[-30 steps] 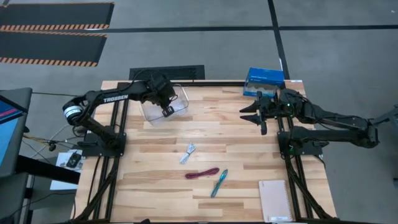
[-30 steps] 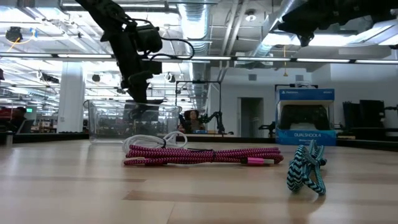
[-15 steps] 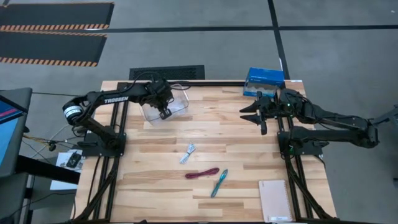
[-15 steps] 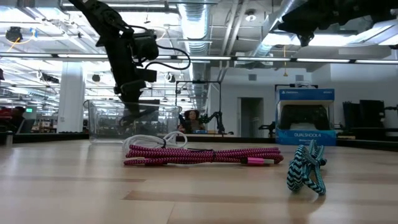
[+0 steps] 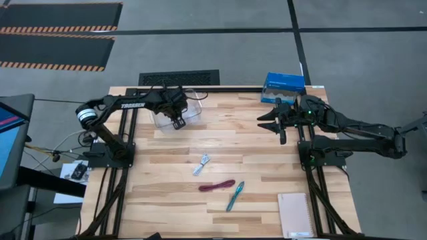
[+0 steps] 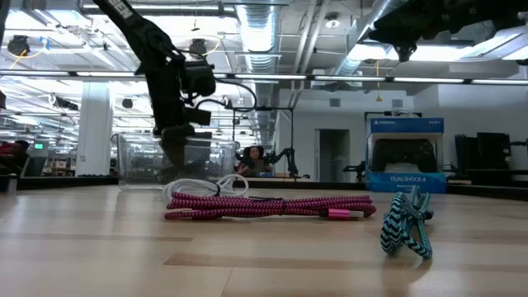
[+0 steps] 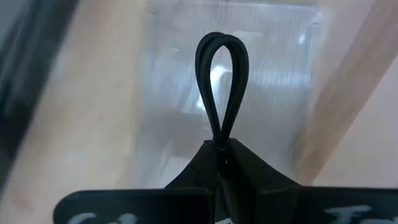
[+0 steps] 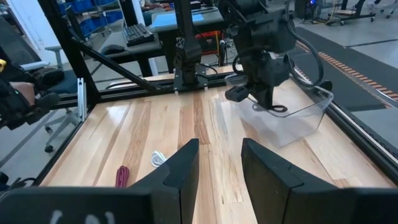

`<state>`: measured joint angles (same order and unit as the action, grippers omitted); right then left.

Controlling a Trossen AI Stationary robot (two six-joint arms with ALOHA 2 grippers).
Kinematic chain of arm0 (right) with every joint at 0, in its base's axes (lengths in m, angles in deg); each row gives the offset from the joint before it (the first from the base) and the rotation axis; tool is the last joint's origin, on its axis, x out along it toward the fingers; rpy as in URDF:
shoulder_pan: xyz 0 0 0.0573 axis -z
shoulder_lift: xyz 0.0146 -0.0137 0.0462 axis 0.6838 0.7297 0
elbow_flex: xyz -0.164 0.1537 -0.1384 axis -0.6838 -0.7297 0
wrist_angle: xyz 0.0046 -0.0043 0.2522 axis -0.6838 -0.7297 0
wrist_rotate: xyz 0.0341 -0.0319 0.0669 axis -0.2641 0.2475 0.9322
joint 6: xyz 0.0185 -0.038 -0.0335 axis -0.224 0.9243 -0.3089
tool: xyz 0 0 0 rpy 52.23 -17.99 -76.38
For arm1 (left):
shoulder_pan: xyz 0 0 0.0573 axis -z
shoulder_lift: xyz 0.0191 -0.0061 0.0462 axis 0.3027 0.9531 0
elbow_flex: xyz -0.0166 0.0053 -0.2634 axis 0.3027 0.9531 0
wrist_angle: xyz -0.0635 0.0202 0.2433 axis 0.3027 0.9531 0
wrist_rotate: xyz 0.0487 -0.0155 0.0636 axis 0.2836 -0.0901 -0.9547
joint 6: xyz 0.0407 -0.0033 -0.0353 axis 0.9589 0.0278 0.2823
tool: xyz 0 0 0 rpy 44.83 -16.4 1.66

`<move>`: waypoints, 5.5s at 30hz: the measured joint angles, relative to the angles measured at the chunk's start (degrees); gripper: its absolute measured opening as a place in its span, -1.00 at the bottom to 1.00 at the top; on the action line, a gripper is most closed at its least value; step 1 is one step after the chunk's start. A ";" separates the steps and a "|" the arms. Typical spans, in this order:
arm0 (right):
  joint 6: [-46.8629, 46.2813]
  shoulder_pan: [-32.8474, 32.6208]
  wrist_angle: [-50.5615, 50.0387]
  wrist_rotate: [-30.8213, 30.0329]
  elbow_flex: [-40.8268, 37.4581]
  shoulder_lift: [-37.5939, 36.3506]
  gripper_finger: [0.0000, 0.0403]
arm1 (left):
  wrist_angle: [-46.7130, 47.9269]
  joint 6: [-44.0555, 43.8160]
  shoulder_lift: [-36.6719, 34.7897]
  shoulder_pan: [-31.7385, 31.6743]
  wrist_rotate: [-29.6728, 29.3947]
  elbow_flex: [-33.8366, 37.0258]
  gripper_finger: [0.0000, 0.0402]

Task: Pick and place USB-C Cables
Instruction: Put the black charger cable into the transparent bin, then put the blue charger cable into the transparent bin

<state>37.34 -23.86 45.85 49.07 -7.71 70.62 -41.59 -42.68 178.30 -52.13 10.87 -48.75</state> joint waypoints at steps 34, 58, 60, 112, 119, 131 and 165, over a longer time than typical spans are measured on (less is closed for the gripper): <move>-1.07 -0.02 -0.04 0.02 0.00 0.00 -0.30 | 2.03 0.06 -1.85 -0.03 -2.83 -1.97 -0.29; -10.68 -13.92 -1.32 0.10 -0.02 12.21 -0.26 | -1.89 -18.61 -34.86 20.23 8.40 -9.91 -0.07; -10.66 -17.55 0.06 0.15 -0.02 15.12 -0.27 | -3.68 -19.35 -36.00 24.04 8.21 -9.91 -0.07; 9.24 -42.70 -3.19 -16.03 15.26 64.31 0.12 | -6.69 -18.53 -28.29 38.43 -0.79 -9.89 -0.07; 6.56 -42.64 -3.28 -16.39 15.19 64.74 -0.23 | -6.67 -18.57 -28.29 38.43 -0.79 -9.89 -0.07; 6.46 -42.64 -3.44 -15.66 14.99 63.34 -0.94 | -6.67 -19.01 -28.31 38.43 -0.79 -9.89 -0.07; 12.52 -23.96 22.24 -28.26 -4.27 6.85 -0.92 | -18.23 -10.55 -28.35 38.48 -5.10 -6.83 -0.07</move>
<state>49.86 -47.82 68.08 20.81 -11.98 77.47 -59.82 -53.23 149.95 -13.65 5.78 -55.58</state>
